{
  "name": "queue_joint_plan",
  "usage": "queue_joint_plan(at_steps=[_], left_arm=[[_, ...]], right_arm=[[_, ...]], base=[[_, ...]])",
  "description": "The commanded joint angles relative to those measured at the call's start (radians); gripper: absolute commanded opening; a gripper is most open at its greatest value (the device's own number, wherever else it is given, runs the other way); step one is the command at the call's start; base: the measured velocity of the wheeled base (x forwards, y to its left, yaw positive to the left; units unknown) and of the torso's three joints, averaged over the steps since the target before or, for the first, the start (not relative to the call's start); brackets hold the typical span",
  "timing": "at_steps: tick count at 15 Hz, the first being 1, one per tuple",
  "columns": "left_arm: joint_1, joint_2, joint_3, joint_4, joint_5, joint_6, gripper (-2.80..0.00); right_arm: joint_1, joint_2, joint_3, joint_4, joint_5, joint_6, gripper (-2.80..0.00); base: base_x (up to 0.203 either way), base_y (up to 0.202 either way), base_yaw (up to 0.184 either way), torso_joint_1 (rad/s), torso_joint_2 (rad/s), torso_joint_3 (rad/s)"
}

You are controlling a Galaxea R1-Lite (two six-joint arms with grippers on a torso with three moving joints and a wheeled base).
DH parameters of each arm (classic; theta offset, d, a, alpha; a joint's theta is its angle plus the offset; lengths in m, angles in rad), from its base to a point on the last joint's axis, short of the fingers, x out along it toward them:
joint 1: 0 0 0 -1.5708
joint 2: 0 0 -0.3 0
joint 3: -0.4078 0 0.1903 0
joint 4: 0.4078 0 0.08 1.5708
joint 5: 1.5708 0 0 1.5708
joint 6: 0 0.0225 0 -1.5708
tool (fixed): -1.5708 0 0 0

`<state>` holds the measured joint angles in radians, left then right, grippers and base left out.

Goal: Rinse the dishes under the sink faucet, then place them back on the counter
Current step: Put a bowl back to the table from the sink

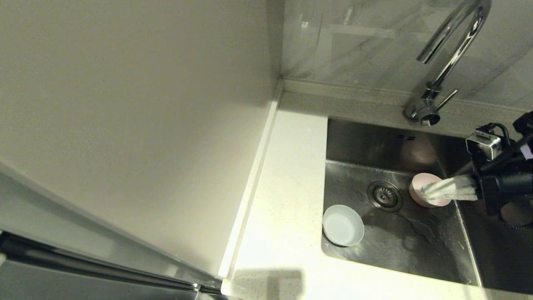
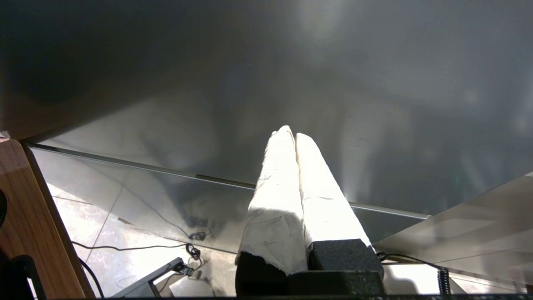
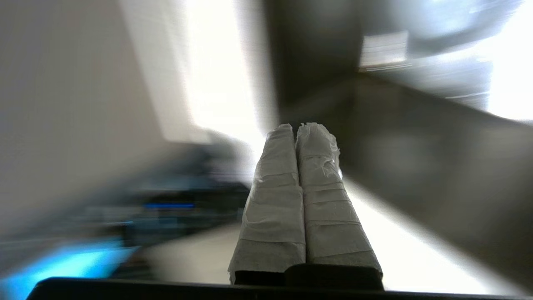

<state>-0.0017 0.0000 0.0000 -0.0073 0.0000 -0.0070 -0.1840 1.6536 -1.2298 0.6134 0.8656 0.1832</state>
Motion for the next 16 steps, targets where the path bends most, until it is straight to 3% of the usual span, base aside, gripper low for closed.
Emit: queue_joint_plan(at_steps=[1,4,8,10,12,16], left_arm=[[0.0,0.0,0.003,0.0,0.0,-0.001,-2.8],[0.0,0.0,0.003,0.0,0.0,-0.001,-2.8],[0.0,0.0,0.003,0.0,0.0,-0.001,-2.8],[0.0,0.0,0.003,0.0,0.0,-0.001,-2.8],[0.0,0.0,0.003,0.0,0.0,-0.001,-2.8],[0.0,0.0,0.003,0.0,0.0,-0.001,-2.8]], right_arm=[[0.017,0.003,0.053,-0.021,-0.29,-0.374,-2.8],[0.046,0.025,0.107,-0.216,-0.35,-0.53,-2.8],[0.159,0.061,0.12,-0.281,-0.367,-0.555,-2.8],[0.203,0.085,0.154,-0.354,-0.466,-0.569,-2.8],[0.229,0.131,0.207,-0.465,-0.589,-0.666,-2.8],[0.237,0.276,0.194,-0.717,-0.717,-0.735,-2.8]], base=[[0.0,0.0,0.0,0.0,0.0,0.0],[0.0,0.0,0.0,0.0,0.0,0.0],[0.0,0.0,0.0,0.0,0.0,0.0],[0.0,0.0,0.0,0.0,0.0,0.0],[0.0,0.0,0.0,0.0,0.0,0.0],[0.0,0.0,0.0,0.0,0.0,0.0]])
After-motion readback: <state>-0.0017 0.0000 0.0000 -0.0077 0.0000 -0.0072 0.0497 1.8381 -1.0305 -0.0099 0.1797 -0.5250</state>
